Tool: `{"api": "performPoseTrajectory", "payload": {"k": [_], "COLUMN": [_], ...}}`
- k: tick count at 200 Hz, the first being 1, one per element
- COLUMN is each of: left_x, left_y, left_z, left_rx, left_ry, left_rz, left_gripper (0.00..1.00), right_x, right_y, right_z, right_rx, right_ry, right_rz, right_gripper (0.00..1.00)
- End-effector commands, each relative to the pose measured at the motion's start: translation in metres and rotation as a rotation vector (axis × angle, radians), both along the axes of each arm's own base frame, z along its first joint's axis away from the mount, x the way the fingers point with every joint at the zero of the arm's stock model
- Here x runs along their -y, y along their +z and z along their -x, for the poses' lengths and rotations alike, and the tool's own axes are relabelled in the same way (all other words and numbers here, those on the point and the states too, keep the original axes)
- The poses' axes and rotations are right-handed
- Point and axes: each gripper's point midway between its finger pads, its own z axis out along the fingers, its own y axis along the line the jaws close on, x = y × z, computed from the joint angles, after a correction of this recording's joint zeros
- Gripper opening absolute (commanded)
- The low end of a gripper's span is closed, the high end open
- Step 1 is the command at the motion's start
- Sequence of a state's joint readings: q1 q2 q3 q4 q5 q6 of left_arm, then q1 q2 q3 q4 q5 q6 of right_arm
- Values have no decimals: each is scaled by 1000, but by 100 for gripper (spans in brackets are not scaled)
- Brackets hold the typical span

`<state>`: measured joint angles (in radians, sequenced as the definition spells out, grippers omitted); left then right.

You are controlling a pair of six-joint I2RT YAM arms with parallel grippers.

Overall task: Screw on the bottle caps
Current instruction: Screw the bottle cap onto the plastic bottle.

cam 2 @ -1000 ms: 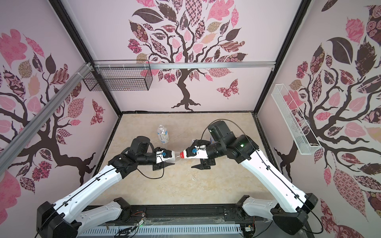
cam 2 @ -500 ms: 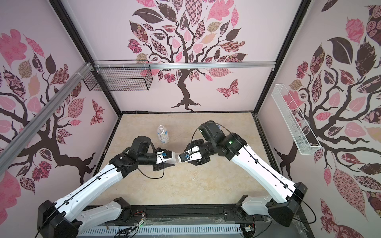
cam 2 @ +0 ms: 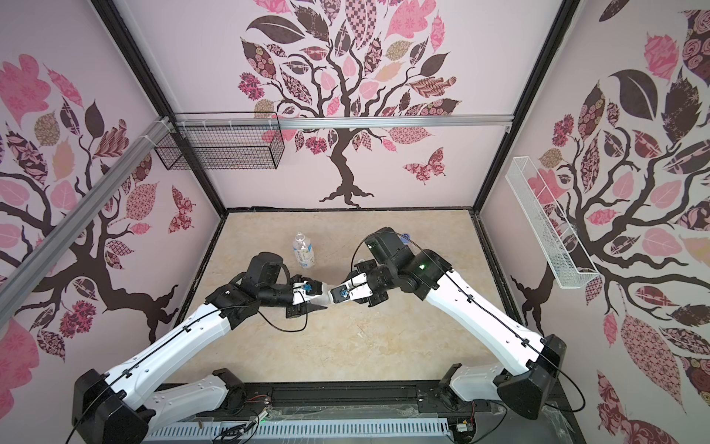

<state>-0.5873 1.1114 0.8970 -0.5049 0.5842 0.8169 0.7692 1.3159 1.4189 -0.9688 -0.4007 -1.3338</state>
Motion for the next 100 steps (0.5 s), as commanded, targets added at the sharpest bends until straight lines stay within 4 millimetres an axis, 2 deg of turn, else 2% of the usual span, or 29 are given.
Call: {"api": "performPoseTrajectory", "payload": {"k": [1,37,52,83,100], "left_x": [4,-1,-1,-1,-1], "left_y": [13,22,29,39,43], "left_z": [-8,-29,-37,-49,-53], "left_rx": [50,185,268,417,479], "left_ry": [2,98,129,199,236], "left_rz": [24,9,14,15,18], "left_gripper": [48,47,47,47,47], "right_x": [-5,-9,-15,-22,-20], "right_y": [0,-10,-14,-16,-13], "right_z": [4,-6,-13,-46,-66], "right_rx": [-94,-303,-448,-740,-977], "right_ry": [-41,-279,-441,-848,-1079], "right_rz": [4,-11,-49,-202,-311], "right_gripper": [23,9,7,5,2]}}
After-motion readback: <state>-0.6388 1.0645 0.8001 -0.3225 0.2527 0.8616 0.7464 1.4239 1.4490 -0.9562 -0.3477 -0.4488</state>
